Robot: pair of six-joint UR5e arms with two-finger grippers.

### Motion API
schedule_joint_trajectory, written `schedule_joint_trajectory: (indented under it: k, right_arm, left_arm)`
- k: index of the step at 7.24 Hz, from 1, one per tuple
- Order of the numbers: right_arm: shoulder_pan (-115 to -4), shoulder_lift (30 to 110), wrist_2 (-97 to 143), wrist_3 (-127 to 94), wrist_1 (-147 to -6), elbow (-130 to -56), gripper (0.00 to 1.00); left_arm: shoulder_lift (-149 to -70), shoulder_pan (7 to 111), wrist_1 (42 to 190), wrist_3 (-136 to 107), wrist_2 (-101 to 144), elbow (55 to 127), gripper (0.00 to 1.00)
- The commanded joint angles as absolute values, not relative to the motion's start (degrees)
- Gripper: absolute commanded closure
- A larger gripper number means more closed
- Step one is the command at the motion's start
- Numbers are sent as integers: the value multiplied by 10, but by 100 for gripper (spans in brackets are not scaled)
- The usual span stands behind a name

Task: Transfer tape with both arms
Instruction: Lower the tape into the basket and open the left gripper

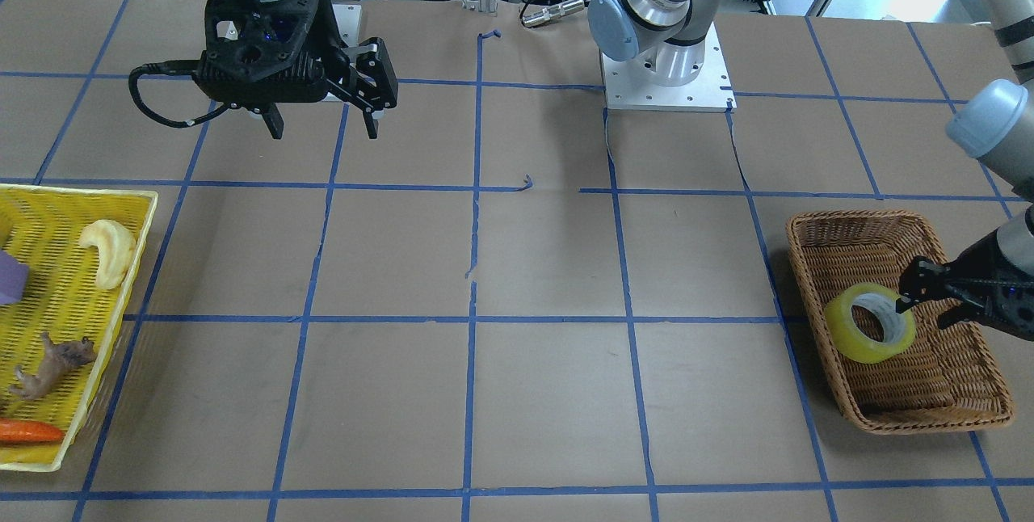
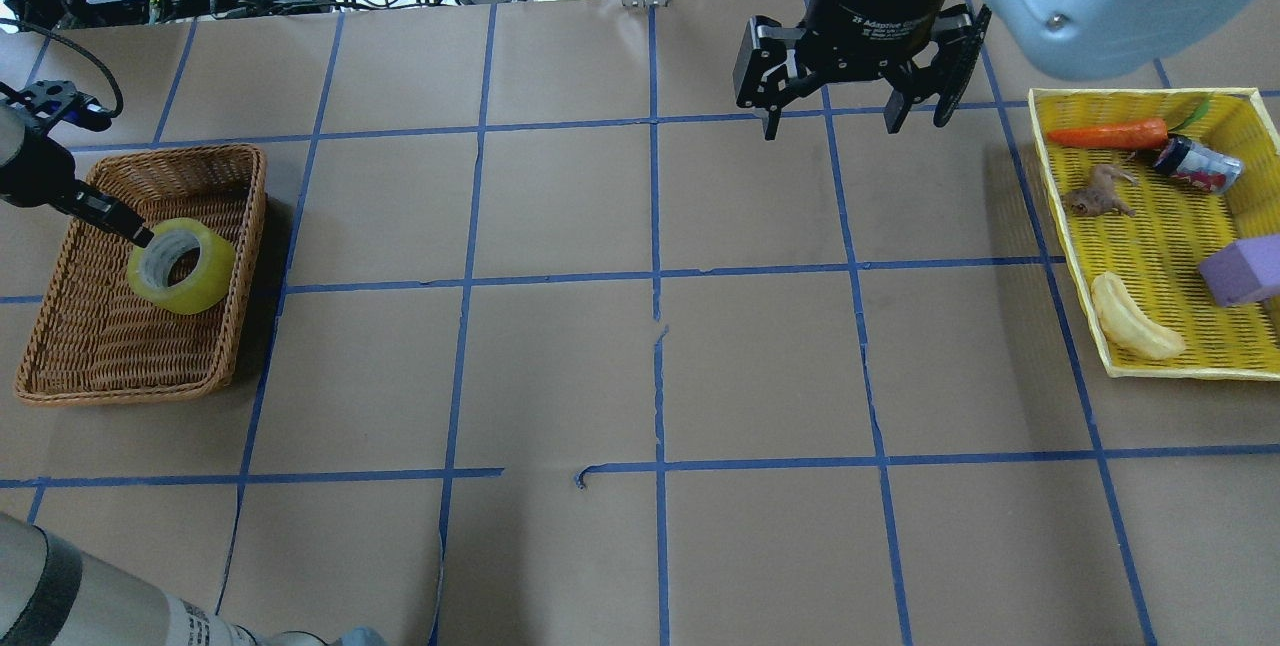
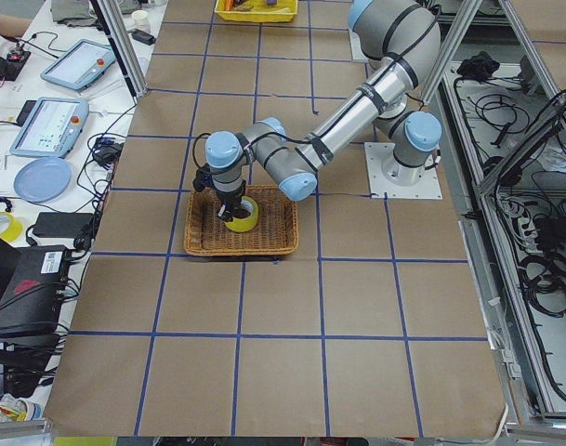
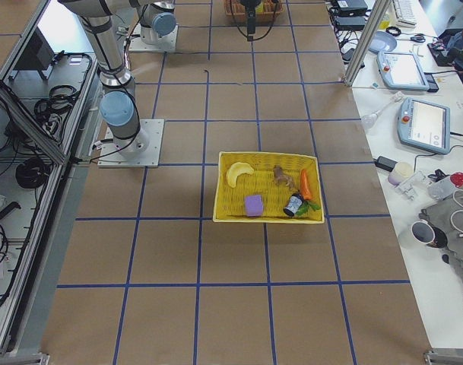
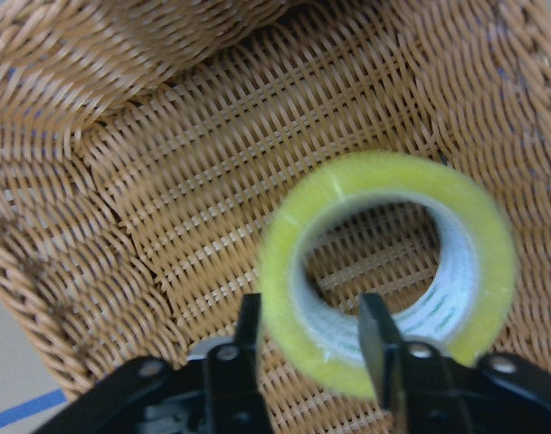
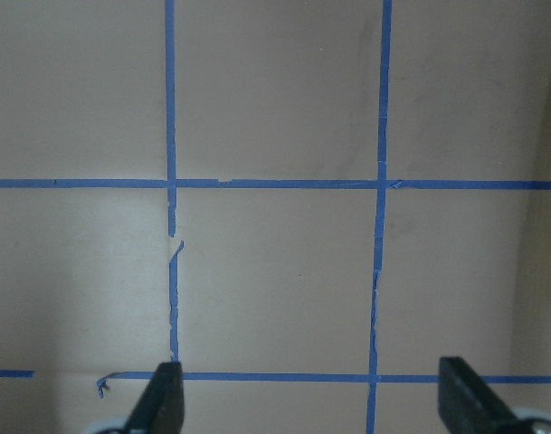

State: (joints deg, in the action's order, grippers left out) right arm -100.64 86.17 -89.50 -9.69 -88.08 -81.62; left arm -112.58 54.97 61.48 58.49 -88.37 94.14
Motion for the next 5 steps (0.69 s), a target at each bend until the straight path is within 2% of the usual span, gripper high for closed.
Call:
schedule_joint_trajectory:
  k: [1,3,5]
  right_arm:
    - [-1007,861,-895,-97,-883,-817,0]
    - [-1007,861,-896,-97,-883,-817,0]
    - [-1005,861,-896,-93,-883,-816,0]
  left_arm:
    - [-1078,569,634,555,-879,937,0]
    - [-1001,677,722,360,-887,919,2]
    - [-978,801,830,156,-895,851,0]
